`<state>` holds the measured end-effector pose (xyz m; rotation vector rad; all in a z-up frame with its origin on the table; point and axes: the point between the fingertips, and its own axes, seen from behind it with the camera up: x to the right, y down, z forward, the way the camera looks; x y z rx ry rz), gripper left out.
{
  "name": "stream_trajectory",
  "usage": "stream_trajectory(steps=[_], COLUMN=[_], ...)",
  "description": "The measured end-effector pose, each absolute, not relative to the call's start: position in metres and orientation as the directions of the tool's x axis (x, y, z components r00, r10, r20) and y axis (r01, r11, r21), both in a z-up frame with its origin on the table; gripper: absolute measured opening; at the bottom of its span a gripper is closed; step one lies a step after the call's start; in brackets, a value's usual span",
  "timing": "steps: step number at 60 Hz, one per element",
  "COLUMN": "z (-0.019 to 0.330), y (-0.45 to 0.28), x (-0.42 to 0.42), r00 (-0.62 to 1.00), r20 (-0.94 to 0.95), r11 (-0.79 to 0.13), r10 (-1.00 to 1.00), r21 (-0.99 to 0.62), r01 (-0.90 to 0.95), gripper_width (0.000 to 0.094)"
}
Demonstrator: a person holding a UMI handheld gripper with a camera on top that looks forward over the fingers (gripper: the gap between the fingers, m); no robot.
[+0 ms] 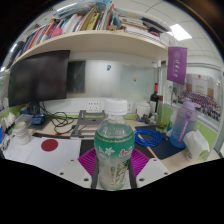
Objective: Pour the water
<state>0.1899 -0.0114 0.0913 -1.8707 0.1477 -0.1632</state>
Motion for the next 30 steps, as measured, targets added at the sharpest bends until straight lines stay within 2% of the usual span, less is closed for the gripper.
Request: stream_trajectory(steps=[11, 18, 22, 30], z=[0.089, 0.089, 0.102, 0.138], y=[-0.009, -0.003, 0.002, 0.025], x=[0.191, 0.183, 0.173, 0.135], r00=[0.984, 0.981, 0.976, 0.920], r20=[0.060, 0.138, 0.188, 0.391], r11=[-0.303, -0.348, -0.356, -0.367], r10=[-0.168, -0.138, -0.111, -0.005], r21=[-0.953, -0.934, -0.924, -0.857], r01=[0.006, 0.082, 0.138, 0.362], gripper_width=[0.0318, 0.0299, 0.0297, 0.0299])
